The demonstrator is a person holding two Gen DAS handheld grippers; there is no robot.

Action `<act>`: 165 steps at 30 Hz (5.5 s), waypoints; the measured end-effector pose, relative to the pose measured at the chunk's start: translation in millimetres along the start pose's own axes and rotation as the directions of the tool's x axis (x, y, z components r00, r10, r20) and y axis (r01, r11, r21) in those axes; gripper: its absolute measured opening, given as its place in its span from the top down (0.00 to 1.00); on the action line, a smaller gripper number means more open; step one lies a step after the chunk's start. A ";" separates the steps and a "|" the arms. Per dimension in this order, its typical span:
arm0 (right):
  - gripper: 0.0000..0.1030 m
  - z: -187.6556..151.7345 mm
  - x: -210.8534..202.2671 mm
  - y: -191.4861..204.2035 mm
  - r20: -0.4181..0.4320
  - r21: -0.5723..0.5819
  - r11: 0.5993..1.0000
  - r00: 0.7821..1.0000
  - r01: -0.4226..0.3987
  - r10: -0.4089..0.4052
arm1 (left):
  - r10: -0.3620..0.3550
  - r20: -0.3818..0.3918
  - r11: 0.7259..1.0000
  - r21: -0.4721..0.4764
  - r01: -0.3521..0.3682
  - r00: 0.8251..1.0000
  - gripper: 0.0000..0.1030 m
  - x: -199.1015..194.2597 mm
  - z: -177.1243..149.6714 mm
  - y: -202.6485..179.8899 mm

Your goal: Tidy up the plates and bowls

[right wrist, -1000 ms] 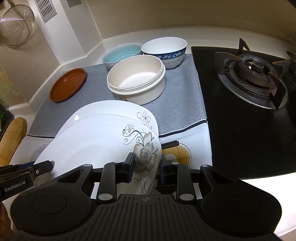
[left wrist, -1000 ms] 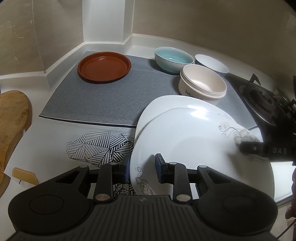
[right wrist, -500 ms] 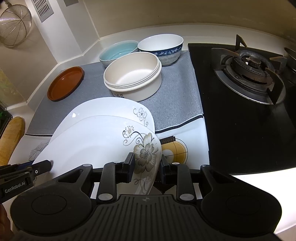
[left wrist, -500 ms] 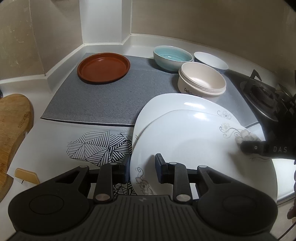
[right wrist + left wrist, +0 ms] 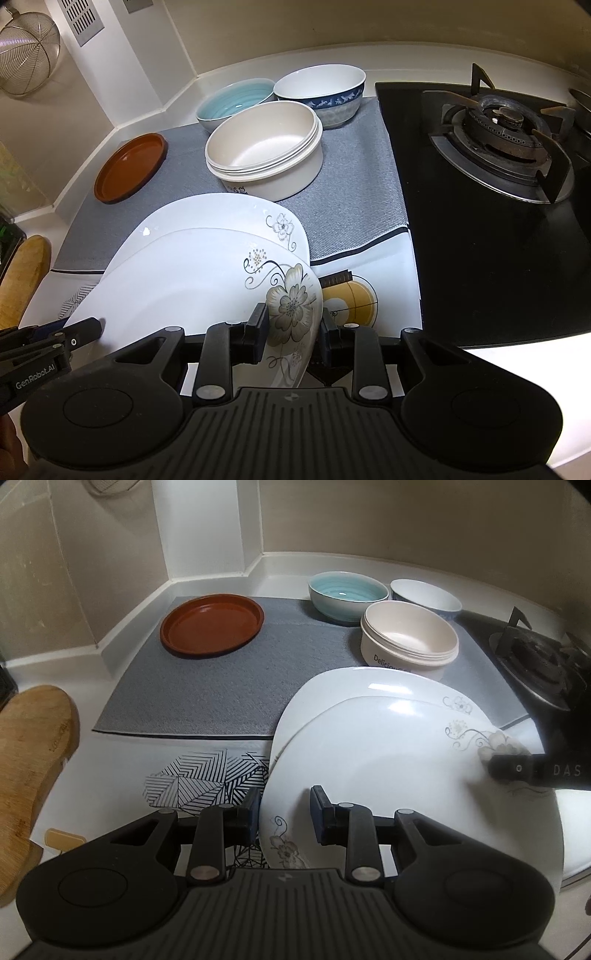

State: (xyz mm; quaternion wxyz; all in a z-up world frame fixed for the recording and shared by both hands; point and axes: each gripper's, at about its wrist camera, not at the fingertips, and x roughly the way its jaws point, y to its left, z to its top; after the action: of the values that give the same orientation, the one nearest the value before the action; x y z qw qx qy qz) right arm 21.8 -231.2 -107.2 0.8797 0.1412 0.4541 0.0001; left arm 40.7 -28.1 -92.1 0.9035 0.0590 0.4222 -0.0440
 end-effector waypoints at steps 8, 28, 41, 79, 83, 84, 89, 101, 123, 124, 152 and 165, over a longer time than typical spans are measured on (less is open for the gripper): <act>0.71 -0.1 0.5 -2.8 0.003 0.002 1.000 1.000 -0.013 0.013 | 0.020 0.016 1.000 0.020 -0.021 1.000 0.68 2.4 0.4 -4.1; 0.71 6.9 6.3 -5.3 0.001 -0.008 0.999 0.999 -0.043 0.043 | 0.058 0.018 0.997 0.053 -0.059 0.998 0.68 14.5 4.0 -6.8; 0.70 22.2 21.5 -7.8 -0.007 -0.017 0.997 0.997 -0.074 0.074 | 0.047 0.024 0.999 0.022 -0.047 0.999 0.68 20.0 5.6 -4.4; 0.65 25.9 8.8 -24.9 -0.039 -0.145 0.977 0.988 -0.154 0.150 | 0.051 -0.011 0.994 -0.101 -0.052 0.999 0.51 -11.8 -16.0 -14.3; 0.65 21.2 -1.0 -31.6 -0.016 -0.133 0.982 0.990 -0.138 0.137 | 0.070 0.001 0.992 -0.103 -0.069 0.998 0.51 -22.3 -17.7 -14.2; 0.65 20.1 -3.1 -33.2 -0.011 -0.130 0.982 0.991 -0.136 0.136 | 0.075 0.009 0.993 -0.097 -0.073 0.997 0.51 -25.4 -18.0 -15.5; 0.65 14.0 -16.2 -39.4 0.033 -0.143 0.982 0.991 -0.125 0.131 | 0.074 0.053 0.996 -0.056 -0.072 0.996 0.51 -39.4 -17.4 -24.1; 0.65 3.3 -46.1 -37.6 0.082 -0.176 0.978 0.989 -0.110 0.125 | -0.018 0.118 1.000 -0.001 0.018 0.993 0.79 -36.6 -2.4 -23.9; 0.65 31.3 -29.6 54.3 0.066 -0.164 0.984 0.996 0.076 -0.066 | -0.045 0.173 0.962 -0.257 0.089 0.984 0.55 75.7 90.5 135.3; 0.65 32.7 -28.2 58.9 0.062 -0.168 0.982 0.995 0.083 -0.074 | -0.046 0.170 0.958 -0.272 0.092 0.984 0.54 84.5 96.9 141.9; 0.65 47.3 -5.7 131.8 0.060 -0.188 0.971 0.989 0.148 -0.139 | -0.133 -0.030 0.933 -0.341 0.114 0.991 0.93 108.4 78.3 203.3; 0.65 42.7 7.0 182.2 0.068 -0.266 0.961 0.996 0.073 -0.057 | -0.185 -0.065 0.945 -0.287 0.159 0.981 0.90 89.4 44.2 212.3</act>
State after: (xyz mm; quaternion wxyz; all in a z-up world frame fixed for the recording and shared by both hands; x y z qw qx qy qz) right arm 83.3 -66.0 -44.1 0.9033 0.0060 0.4281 0.0284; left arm 158.8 172.9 -117.8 0.8753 -0.1047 0.4684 -0.0599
